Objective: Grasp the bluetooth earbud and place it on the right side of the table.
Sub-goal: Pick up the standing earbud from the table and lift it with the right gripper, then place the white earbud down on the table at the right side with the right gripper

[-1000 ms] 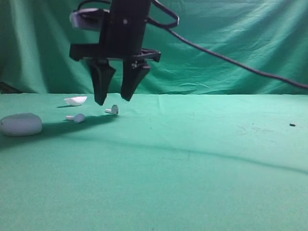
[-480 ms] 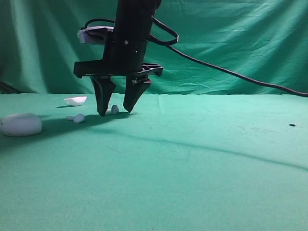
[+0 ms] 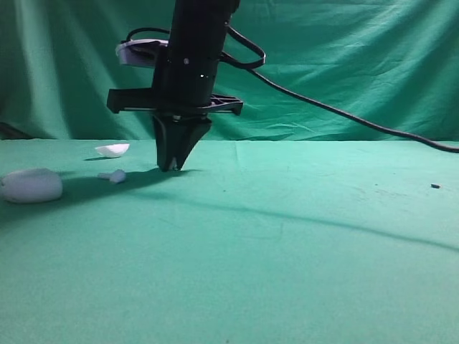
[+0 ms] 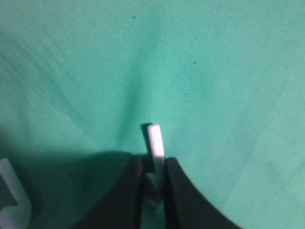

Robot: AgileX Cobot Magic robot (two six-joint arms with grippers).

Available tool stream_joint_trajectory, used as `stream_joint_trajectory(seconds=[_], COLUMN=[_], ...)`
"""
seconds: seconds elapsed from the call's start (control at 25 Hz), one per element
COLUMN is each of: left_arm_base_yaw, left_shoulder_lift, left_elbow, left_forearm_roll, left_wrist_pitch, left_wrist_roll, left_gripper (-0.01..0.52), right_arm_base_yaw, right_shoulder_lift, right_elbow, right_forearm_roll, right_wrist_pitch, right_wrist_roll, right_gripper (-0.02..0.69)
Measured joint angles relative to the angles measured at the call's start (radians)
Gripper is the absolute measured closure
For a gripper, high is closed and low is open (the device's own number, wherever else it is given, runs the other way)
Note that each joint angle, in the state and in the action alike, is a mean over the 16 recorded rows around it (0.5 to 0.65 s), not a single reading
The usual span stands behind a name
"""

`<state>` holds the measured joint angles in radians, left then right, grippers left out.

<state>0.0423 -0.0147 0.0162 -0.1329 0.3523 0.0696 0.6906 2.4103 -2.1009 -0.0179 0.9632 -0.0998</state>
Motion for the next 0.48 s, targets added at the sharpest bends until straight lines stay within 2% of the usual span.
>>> stream_joint_trajectory(seconds=[0.12,0.48], left_arm_base_yaw=[0.0,0.0], left_shoulder_lift=[0.0,0.0], left_elbow=[0.0,0.0], left_forearm_roll=[0.0,0.0], left_wrist_pitch=[0.0,0.0], left_wrist_roll=[0.0,0.0], left_gripper=[0.514,0.514], right_arm_base_yaw=[0.0,-0.012], right_shoulder_lift=[-0.002,-0.09], right_elbow=[-0.022,-0.082], right_forearm_roll=[0.001,-0.026], right_wrist_pitch=[0.028,0.167], right_wrist_roll=[0.001,0.024], right_gripper=[0.583,0.585])
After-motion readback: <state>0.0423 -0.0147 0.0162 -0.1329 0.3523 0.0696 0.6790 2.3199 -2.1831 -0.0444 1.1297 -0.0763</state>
